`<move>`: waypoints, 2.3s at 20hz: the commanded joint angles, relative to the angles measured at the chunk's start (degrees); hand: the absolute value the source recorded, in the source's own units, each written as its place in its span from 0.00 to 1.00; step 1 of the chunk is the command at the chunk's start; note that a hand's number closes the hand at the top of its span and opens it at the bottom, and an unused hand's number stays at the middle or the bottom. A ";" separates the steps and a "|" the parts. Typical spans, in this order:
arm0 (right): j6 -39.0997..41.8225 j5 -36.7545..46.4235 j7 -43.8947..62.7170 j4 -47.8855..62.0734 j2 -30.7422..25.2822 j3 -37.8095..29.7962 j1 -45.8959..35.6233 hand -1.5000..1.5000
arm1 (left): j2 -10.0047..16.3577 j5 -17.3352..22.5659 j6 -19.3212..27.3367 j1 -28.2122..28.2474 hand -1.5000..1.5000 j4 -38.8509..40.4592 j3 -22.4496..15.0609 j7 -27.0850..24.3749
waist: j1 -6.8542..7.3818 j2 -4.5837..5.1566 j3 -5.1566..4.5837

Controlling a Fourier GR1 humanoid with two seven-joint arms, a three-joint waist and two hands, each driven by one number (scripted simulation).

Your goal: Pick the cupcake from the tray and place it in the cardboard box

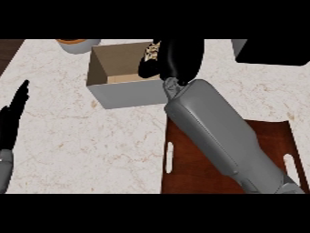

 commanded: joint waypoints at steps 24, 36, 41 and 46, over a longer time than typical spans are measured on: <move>-33.74 -19.24 -18.48 42.00 0.33 -10.81 -14.23 0.00 | -1.88 -1.41 -0.06 -4.31 0.50 2.67 -1.24 0.15 | 2.73 1.23 0.01; -48.31 -27.26 -30.67 32.63 0.32 -13.94 -7.85 0.00 | 0.24 -0.11 -0.97 0.52 0.50 -2.01 1.41 2.73 | -1.65 -0.82 0.12; -50.14 -27.35 -29.93 23.36 0.33 -10.01 1.66 0.00 | 0.14 -0.85 0.11 4.50 0.50 -3.01 2.33 1.26 | -3.71 -1.44 0.08; -46.83 -20.97 -22.33 10.11 -1.07 -7.50 11.50 0.00 | -1.57 -1.70 2.27 5.68 0.50 -0.80 2.76 -0.75 | -6.07 -2.05 -0.01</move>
